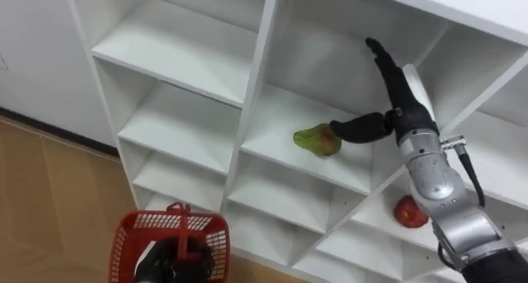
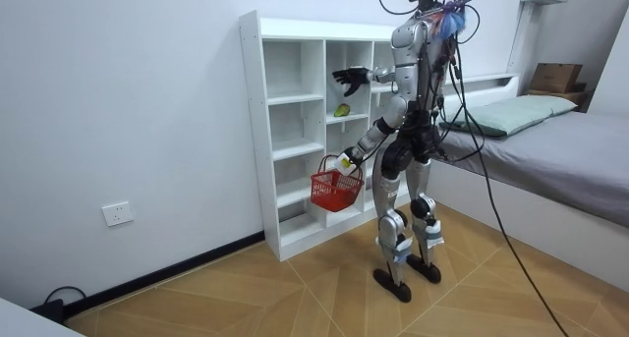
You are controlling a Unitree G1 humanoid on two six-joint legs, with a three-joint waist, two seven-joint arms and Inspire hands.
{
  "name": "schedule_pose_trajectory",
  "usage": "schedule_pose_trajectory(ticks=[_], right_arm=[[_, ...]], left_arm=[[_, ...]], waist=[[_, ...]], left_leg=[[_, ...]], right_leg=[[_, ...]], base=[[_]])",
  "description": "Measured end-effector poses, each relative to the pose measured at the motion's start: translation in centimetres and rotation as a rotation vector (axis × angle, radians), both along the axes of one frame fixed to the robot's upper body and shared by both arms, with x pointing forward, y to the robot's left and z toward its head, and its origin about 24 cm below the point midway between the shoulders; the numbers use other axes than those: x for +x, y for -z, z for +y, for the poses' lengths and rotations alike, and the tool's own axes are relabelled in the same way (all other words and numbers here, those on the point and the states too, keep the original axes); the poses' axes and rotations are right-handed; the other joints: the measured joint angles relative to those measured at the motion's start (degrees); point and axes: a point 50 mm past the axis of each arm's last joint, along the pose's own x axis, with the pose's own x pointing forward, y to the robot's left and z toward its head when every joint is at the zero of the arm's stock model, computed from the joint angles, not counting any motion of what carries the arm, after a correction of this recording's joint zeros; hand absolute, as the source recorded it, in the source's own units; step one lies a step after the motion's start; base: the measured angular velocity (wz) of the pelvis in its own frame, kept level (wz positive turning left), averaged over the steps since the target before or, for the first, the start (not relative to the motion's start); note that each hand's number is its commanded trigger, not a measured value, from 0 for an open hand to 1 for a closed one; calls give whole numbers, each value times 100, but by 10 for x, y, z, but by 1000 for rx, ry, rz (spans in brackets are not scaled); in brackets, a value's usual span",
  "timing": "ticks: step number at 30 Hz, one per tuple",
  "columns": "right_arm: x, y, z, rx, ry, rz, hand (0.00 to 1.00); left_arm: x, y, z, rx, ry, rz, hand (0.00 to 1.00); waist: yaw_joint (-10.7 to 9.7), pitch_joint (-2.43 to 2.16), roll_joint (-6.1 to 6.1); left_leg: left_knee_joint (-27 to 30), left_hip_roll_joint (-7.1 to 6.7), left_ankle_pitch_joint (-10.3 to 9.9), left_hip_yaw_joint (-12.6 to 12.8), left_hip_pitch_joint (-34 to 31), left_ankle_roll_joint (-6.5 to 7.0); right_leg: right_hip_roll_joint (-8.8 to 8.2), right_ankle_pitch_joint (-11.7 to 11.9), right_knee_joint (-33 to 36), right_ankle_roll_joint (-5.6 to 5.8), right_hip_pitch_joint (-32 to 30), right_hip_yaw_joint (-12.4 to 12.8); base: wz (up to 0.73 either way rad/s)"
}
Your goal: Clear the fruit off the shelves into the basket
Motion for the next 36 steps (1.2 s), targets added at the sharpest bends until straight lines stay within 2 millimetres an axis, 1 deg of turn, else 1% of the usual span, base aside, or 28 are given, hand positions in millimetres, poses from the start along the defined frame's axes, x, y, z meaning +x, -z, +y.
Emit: schedule_pose_trajectory(ticks=[2,4,7,9,10,11,14,16,18,20,21,23,24,25,27,29,31,34,36], right_arm=[[5,3,-5,0,21,26,0],[9,6,-10,23,54,53,0],[13,5,-12,48,72,70,0],[15,6,-13,49,74,81,0],[16,6,-14,46,70,96,0],[16,7,-14,45,65,106,0],[16,10,-14,43,57,140,0],[15,15,-14,42,49,175,0],[14,17,-14,42,41,191,0],[14,19,-14,43,32,206,0],[13,21,-15,42,31,215,0],[12,27,-17,44,32,251,0],[9,34,-20,53,37,287,0],[7,40,-23,62,45,328,0],[5,44,-24,64,47,365,0],[4,48,-25,66,47,384,0],[0,56,-24,53,43,422,0],[-1,58,-24,56,32,437,0],[0,58,-24,56,32,434,0]], left_arm=[[1,-1,0,17,23,0,100],[1,-1,-1,31,60,5,100],[-3,1,0,26,54,29,100],[-4,2,1,31,68,44,100],[-4,2,1,43,82,51,100],[-5,2,1,54,94,57,100],[-6,3,1,74,119,73,100],[-6,4,0,81,143,82,100],[-7,4,0,81,152,89,100],[-8,5,0,86,166,105,100],[-8,5,0,86,169,108,100],[-8,5,0,82,168,107,100],[-7,5,-1,81,168,106,100],[-7,5,-1,80,167,106,100],[-7,5,-1,80,166,108,100],[-7,5,-1,81,166,112,100],[-7,5,0,81,167,113,100],[-6,4,0,78,171,111,100],[-6,4,1,79,173,112,100]], waist=[[32,1,-2],[118,1,-1],[161,-2,-15],[168,-10,-35],[173,-26,-56],[183,-38,-82],[260,-39,-110],[292,-35,-147],[294,-36,-166],[308,-33,-171],[321,-29,-177],[384,-8,-204],[415,16,-225],[439,23,-242],[441,28,-250],[438,36,-242],[438,44,-234],[436,78,-189],[438,80,-183]], left_leg=[[24,-2,0,-6,-22,0],[36,2,0,-11,-63,-2],[35,7,0,-8,-79,-3],[43,7,1,-19,-91,-4],[65,7,1,-18,-123,-4],[109,4,1,-17,-172,-5],[128,2,1,-16,-180,-5],[144,-6,1,-53,-203,-5],[203,-22,-1,-120,-276,-6],[229,-37,-1,-155,-331,-6],[231,-40,0,-157,-342,-6],[253,-45,-1,-156,-368,-6],[282,-51,-2,-165,-385,-5],[287,-58,-3,-165,-410,-4],[324,-69,-5,-164,-481,0],[384,-80,-7,-173,-554,4],[421,-83,-11,-178,-600,7],[491,-84,-24,-184,-685,2],[513,-81,-34,-193,-728,-6]], right_leg=[[6,0,0,0,0,4],[12,0,-1,0,-1,2],[15,-1,-1,2,-26,3],[15,-1,0,2,-47,-2],[16,-1,0,2,-78,-4],[16,-1,0,2,-104,-3],[13,-1,0,2,-109,-17],[6,-1,0,2,-110,-119],[4,-1,-1,2,-128,-178],[-1,-1,-1,2,-165,-173],[-3,-1,0,2,-170,-171],[-6,-1,1,2,-185,-157],[-6,-1,1,2,-185,-162],[-10,-1,2,2,-205,-160],[-15,-1,2,2,-258,-161],[-14,-1,1,2,-291,-162],[-13,-1,1,2,-316,-157],[-5,0,1,3,-359,-163],[5,0,4,3,-382,-171]], base=[[8],[5],[0],[0],[0],[0],[-1],[9],[17],[11],[3],[0],[3],[4],[0],[0],[2],[0],[2]])
